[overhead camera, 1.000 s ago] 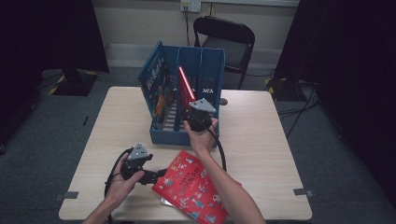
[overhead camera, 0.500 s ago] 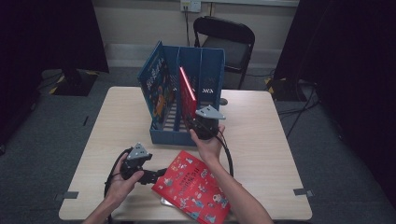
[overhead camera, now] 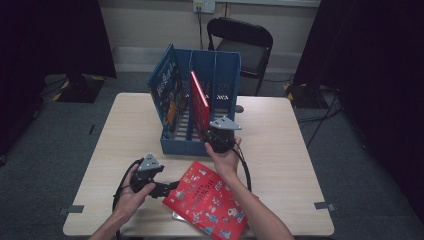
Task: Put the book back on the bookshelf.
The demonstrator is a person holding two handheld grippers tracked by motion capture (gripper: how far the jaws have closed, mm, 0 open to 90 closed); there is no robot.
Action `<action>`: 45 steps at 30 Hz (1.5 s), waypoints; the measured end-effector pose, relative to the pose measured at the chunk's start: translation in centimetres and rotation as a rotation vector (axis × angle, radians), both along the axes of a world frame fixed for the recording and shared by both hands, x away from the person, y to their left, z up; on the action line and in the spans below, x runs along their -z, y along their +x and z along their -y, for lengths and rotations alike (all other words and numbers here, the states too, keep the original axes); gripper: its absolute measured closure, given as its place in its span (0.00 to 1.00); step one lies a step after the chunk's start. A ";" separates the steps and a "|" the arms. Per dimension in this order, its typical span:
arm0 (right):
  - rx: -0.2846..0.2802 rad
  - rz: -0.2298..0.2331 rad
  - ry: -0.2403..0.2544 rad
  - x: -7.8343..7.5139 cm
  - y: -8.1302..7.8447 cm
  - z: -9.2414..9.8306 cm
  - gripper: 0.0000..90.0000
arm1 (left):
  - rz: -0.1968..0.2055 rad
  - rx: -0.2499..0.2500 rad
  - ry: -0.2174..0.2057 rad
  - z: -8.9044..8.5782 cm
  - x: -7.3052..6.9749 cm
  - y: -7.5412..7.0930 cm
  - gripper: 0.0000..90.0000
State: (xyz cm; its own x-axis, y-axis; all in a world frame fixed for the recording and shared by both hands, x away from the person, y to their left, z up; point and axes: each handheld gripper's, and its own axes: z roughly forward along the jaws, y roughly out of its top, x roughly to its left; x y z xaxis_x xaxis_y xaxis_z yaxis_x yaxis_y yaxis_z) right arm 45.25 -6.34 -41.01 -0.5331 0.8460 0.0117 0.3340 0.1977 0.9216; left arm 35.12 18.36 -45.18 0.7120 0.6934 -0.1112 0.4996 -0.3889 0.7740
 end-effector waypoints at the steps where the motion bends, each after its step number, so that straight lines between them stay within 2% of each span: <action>1: 0.002 -0.001 0.004 0.0 0.2 0.0 0.83 | 0.001 -0.004 -0.004 0.0 0.0 0.0 0.18; 17: 0.019 -0.008 -0.005 -0.4 2.4 -1.9 0.80 | 0.000 -0.001 -0.003 0.0 0.0 0.0 0.18; 25: 0.033 -0.011 0.006 -0.2 3.8 -2.8 0.79 | -0.007 -0.001 -0.003 -0.1 0.1 0.1 0.18; 33: 0.045 -0.018 -0.018 -0.5 4.8 -4.0 0.77 | -0.002 0.001 0.001 -0.1 0.0 0.0 0.18; 41: 0.055 -0.025 -0.019 -0.5 6.0 -4.3 0.77 | 0.000 0.000 0.002 -0.2 0.1 0.1 0.19; 45: 0.049 -0.021 -0.038 -0.6 6.2 -4.7 0.76 | -0.004 -0.002 -0.001 -0.1 0.1 0.1 0.19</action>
